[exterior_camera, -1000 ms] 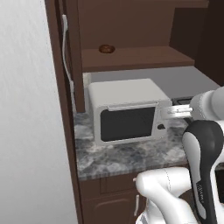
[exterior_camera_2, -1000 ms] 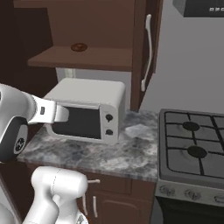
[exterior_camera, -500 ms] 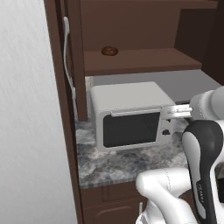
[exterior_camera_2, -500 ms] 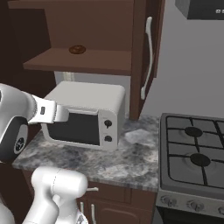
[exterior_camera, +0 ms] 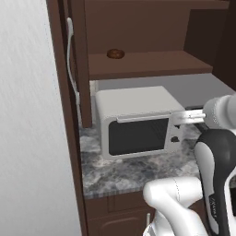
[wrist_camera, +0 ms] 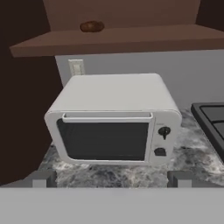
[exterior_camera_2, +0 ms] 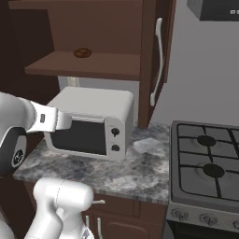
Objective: Pick the avocado and bread from the counter and place them on the plate. Then pick the jam from the cabinet and place it next to the plate. Lastly close the cabinet door.
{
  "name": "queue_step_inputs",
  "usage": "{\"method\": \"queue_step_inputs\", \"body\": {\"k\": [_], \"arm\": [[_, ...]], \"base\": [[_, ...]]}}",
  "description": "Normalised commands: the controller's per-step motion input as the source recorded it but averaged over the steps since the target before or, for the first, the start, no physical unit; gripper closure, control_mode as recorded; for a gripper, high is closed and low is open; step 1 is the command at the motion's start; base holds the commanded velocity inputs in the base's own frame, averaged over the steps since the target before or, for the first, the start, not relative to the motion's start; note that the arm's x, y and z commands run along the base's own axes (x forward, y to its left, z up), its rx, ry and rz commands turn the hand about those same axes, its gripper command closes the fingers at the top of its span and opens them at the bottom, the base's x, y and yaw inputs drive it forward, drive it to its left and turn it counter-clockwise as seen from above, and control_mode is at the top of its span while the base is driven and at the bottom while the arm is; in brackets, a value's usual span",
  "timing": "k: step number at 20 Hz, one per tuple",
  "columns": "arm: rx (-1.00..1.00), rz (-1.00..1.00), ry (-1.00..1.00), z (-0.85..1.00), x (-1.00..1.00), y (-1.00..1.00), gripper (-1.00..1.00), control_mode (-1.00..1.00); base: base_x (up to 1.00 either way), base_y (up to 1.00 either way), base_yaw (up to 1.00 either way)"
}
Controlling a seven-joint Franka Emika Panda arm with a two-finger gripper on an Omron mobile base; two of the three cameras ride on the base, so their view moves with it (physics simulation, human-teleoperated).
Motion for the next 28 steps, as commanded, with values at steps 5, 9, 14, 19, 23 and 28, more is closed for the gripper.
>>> {"method": "queue_step_inputs", "body": {"k": [5,9,14,19,23,28], "arm": [[-0.01,0.0,-0.2,0.44,-0.55,-0.05,-1.0,-1.0],[-0.01,0.0,-0.07,0.44,-0.5,-0.04,-1.0,-1.0],[-0.01,0.03,-0.11,0.29,-0.4,0.0,-1.0,-1.0],[0.0,0.09,-0.07,0.12,-0.46,0.0,-1.0,-1.0],[0.0,0.01,-0.05,0.12,-0.61,-0.18,-1.0,-1.0],[0.0,0.0,-0.01,0.16,-0.45,-0.37,-1.0,-1.0]], "base": [[0.0,0.0,0.0],[0.0,0.0,0.0],[0.0,0.0,0.0],[0.0,0.0,0.0],[0.0,0.0,0.0],[0.0,0.0,0.0]]}}
